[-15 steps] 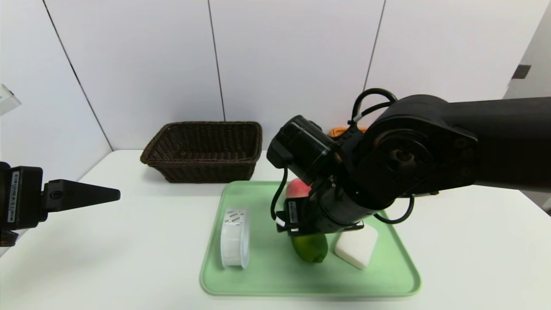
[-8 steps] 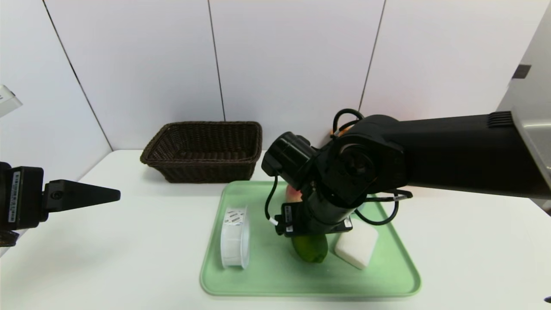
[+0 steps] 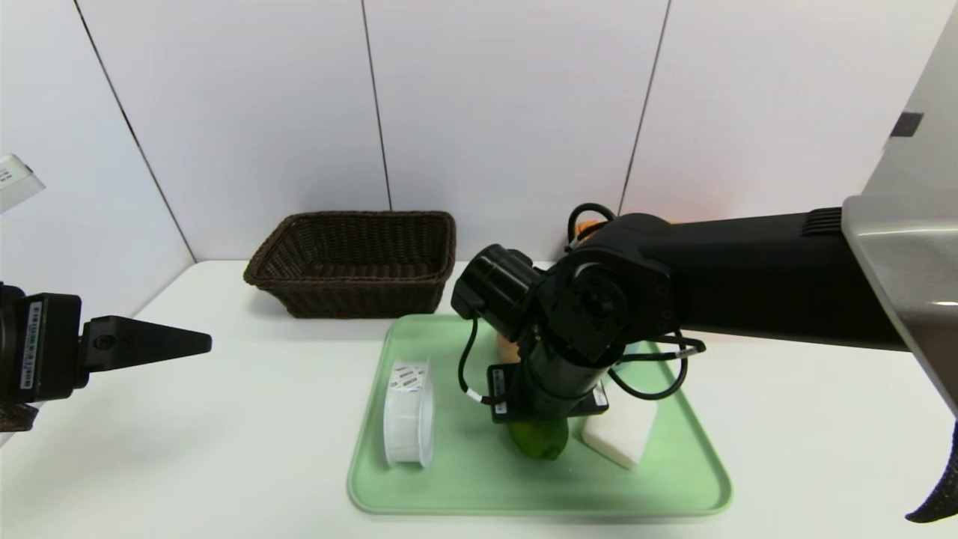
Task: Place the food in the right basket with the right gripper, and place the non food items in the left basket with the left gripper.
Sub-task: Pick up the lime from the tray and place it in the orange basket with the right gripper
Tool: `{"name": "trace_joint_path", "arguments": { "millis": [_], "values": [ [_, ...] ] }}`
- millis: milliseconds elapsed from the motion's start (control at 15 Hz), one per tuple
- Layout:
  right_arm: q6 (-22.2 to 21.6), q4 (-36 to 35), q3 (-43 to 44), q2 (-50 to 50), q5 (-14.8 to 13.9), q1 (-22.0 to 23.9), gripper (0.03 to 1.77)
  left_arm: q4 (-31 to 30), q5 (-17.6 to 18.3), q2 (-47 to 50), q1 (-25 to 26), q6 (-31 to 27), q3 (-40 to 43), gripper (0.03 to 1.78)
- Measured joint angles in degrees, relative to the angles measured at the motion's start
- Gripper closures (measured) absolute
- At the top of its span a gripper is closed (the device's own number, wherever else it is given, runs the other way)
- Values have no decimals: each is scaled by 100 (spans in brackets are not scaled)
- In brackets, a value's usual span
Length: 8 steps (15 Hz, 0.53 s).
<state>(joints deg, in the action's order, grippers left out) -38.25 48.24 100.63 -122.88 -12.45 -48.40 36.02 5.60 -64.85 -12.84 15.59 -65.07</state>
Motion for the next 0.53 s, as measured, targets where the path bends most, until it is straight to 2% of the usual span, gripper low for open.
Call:
{"name": "trace_joint_path", "arguments": {
  "millis": [267, 533],
  "values": [
    [-63, 66, -6, 69, 74, -41, 81, 22, 0, 48, 2, 96, 22, 12],
    [-52, 247, 79, 562, 402, -196, 82, 91, -1, -20, 9, 129, 22, 12]
  ]
}}
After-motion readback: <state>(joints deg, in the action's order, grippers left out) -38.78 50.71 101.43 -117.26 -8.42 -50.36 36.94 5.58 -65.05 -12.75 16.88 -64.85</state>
